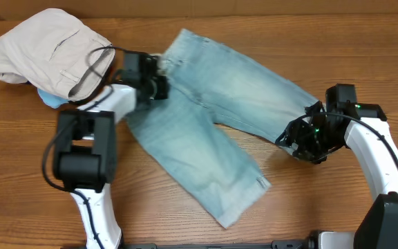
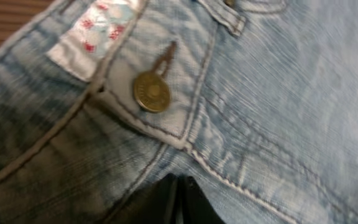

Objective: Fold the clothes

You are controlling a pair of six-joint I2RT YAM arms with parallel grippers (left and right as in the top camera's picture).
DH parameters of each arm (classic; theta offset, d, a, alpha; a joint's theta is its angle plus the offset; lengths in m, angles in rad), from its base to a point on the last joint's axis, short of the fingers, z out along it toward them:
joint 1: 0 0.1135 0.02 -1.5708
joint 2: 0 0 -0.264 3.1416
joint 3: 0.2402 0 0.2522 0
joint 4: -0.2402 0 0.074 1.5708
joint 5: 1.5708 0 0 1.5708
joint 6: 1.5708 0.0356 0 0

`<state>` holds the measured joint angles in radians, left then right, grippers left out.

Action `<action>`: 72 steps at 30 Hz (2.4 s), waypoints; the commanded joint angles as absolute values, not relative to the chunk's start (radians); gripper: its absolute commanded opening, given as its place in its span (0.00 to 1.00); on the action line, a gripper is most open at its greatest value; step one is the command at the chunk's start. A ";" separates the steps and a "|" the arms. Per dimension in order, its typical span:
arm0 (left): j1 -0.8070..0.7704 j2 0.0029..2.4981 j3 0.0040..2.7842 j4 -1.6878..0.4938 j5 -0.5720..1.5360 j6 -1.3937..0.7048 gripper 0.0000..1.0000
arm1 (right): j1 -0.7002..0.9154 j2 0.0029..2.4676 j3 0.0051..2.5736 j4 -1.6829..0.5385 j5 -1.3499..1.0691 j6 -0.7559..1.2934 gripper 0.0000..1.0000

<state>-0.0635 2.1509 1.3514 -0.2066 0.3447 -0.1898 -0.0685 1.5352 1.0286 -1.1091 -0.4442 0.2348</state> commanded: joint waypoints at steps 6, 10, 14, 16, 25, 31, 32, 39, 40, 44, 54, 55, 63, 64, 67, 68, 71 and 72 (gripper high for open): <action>0.159 2.197 1.325 -0.259 0.578 -0.210 0.09 | 0.113 1.531 0.863 -0.946 -0.446 0.219 0.70; 0.119 2.194 1.329 -0.289 0.597 -0.156 0.14 | 0.223 1.534 0.823 -0.826 -0.439 0.208 0.69; 0.062 2.162 1.386 -0.374 0.625 -0.125 0.17 | 0.297 1.535 0.823 -0.765 -0.321 0.209 0.69; 0.036 2.128 1.438 -0.429 0.598 -0.099 0.18 | 0.320 1.538 0.823 -0.751 -0.288 0.208 0.63; 0.008 1.946 1.629 -0.732 0.281 -0.081 0.31 | 0.416 1.562 0.801 -0.740 -0.198 0.271 0.64; 0.009 1.927 1.617 -0.900 0.152 -0.082 0.38 | 0.416 1.562 0.756 -0.670 -0.214 0.288 0.54; 0.009 1.931 1.603 -0.913 0.141 -0.081 0.38 | 0.416 1.562 0.745 -0.656 -0.215 0.288 0.51; 0.013 1.977 1.438 -0.900 0.089 -0.093 0.38 | 0.417 1.562 0.726 -0.612 -0.236 0.285 0.20; 0.014 1.983 1.412 -0.892 0.089 -0.093 0.37 | 0.415 1.562 0.728 -0.622 -0.228 0.286 0.08; 0.020 1.991 1.330 -0.848 0.053 -0.093 0.41 | 0.364 1.561 0.796 -0.781 0.046 0.470 0.04; 0.027 1.991 1.320 -0.802 0.177 -0.109 0.34 | 0.190 1.561 0.957 -0.893 0.168 0.412 0.09; 0.027 1.991 1.330 -0.813 0.208 -0.108 0.34 | 0.176 1.561 0.957 -0.894 0.206 0.417 0.09; 0.027 1.978 1.517 -0.882 0.474 -0.062 0.41 | -0.002 1.561 0.958 -0.896 -0.032 0.324 0.40; 0.027 1.978 1.546 -0.892 0.473 -0.062 0.42 | -0.009 1.560 0.958 -0.910 -0.087 0.305 0.41; 0.027 1.978 1.605 -0.912 0.453 -0.048 0.47 | -0.007 1.560 0.958 -0.950 -0.234 0.247 0.47; 0.027 1.978 1.611 -0.913 0.445 -0.048 0.49 | 0.002 1.560 0.957 -0.957 -0.279 0.225 0.49; 0.027 1.978 1.612 -0.927 0.447 -0.048 0.47 | 0.043 1.560 0.955 -0.948 -0.320 0.212 0.54; 0.024 1.978 1.611 -0.939 0.446 -0.047 0.46 | 0.060 1.560 0.954 -0.944 -0.316 0.212 0.58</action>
